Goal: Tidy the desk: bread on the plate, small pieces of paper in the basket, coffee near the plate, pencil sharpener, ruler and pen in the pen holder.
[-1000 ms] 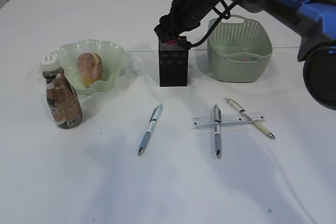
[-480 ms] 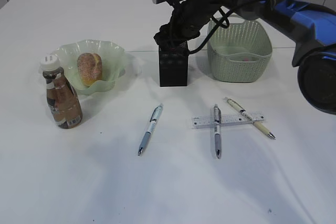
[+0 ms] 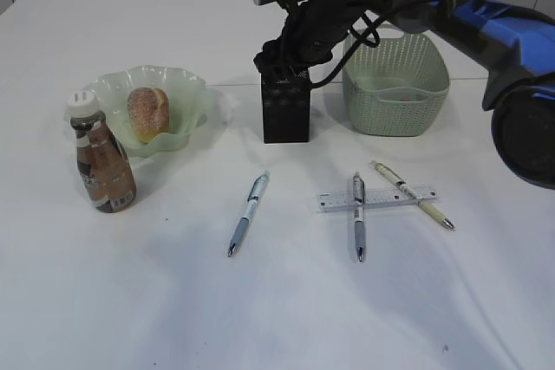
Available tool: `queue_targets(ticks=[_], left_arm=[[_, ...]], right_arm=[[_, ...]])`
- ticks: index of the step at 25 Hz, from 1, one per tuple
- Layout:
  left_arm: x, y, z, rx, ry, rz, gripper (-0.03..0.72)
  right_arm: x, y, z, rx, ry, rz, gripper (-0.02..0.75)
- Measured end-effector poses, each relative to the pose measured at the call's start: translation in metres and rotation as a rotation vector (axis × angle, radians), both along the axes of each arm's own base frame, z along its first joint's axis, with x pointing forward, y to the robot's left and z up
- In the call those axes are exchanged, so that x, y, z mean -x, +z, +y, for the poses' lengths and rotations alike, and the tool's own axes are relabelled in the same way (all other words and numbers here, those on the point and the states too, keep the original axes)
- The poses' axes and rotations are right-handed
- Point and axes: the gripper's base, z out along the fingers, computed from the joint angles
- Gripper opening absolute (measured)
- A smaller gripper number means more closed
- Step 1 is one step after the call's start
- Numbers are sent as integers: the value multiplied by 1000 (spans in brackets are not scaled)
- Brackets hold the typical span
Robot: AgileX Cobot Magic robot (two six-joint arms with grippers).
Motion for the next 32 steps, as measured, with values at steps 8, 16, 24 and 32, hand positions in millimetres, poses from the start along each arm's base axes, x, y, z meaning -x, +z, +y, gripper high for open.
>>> queue_targets(ticks=[8, 16, 24, 32], left_arm=[[0, 1, 0, 4, 2, -8, 449], [0, 1, 0, 9, 1, -7, 449], [-1, 1, -1, 24, 1, -10, 449], [0, 2, -2, 29, 0, -8, 449]], right_arm=[[-1, 1, -1, 2, -2, -5, 480], [0, 13, -1, -4, 2, -22, 480], [4, 31, -3, -6, 3, -40, 480], [13, 58, -11, 3, 5, -36, 482]])
